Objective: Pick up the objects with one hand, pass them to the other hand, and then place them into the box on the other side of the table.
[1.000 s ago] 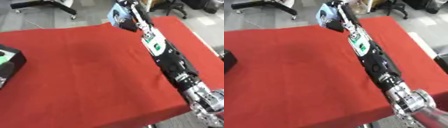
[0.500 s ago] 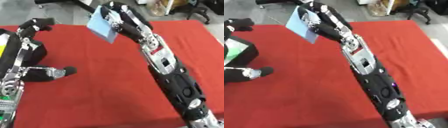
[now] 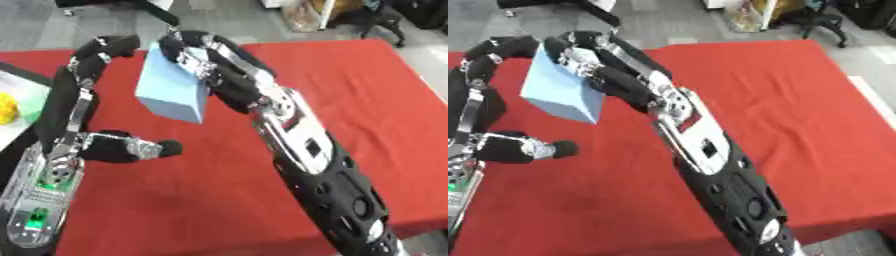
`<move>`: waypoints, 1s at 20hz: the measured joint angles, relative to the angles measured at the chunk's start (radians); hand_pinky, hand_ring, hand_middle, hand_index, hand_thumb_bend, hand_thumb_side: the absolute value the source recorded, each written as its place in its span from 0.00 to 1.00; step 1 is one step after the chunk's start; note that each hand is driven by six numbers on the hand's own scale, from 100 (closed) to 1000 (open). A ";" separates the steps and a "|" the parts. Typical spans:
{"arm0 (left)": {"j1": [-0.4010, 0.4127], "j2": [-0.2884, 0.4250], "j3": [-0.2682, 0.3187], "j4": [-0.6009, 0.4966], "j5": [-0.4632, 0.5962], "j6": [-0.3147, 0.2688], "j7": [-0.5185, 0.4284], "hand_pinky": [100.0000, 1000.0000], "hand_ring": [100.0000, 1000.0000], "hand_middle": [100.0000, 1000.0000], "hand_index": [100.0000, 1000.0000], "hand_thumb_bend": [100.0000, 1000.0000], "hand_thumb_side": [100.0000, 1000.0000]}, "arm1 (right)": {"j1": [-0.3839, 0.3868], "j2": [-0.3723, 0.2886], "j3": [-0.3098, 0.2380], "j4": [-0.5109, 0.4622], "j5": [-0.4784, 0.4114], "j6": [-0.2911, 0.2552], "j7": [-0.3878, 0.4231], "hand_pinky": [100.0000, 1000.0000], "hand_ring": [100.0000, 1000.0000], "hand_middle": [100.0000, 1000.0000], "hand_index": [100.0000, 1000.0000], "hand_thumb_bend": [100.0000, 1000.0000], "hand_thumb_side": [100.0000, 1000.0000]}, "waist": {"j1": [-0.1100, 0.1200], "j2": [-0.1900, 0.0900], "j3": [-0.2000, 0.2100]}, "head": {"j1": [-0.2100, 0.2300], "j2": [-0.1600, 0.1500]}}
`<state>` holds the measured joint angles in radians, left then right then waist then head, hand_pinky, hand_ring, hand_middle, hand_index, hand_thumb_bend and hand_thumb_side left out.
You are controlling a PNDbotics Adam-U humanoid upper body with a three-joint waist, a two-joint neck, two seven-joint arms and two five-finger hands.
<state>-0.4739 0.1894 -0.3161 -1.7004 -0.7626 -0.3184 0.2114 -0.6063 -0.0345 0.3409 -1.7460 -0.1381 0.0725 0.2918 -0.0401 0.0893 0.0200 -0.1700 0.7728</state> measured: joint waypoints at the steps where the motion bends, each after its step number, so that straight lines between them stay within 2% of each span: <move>1: -0.001 -0.004 -0.005 0.005 -0.005 -0.001 0.003 0.72 0.67 0.70 0.88 0.91 0.51 | 0.001 -0.001 0.004 -0.004 -0.005 0.004 0.005 0.63 0.14 0.27 0.32 0.00 0.62 | 0.000 0.000 0.000 | 0.000 0.000; 6: -0.004 -0.007 -0.021 0.006 -0.043 -0.014 0.026 0.73 0.68 0.71 0.89 0.91 0.44 | 0.012 -0.009 0.019 -0.009 -0.026 0.028 0.025 0.64 0.15 0.27 0.33 0.00 0.66 | 0.000 0.000 0.000 | 0.000 0.000; 15: -0.007 -0.006 -0.034 0.005 -0.096 -0.029 0.069 0.73 0.68 0.71 0.89 0.90 0.41 | 0.027 -0.008 0.024 0.069 -0.061 0.109 0.016 0.64 0.16 0.28 0.33 0.00 0.71 | 0.002 0.006 0.005 | -0.005 0.000; 20: 0.000 -0.006 -0.037 0.016 -0.106 -0.029 0.077 0.73 0.68 0.71 0.89 0.86 0.45 | 0.035 -0.006 0.022 0.105 -0.080 0.145 -0.006 0.63 0.17 0.28 0.33 0.00 0.73 | 0.002 0.006 0.005 | -0.012 0.000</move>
<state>-0.4735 0.1832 -0.3528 -1.6847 -0.8686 -0.3475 0.2889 -0.5715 -0.0407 0.3632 -1.6413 -0.2183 0.2176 0.2861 -0.0383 0.0957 0.0251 -0.1823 0.7728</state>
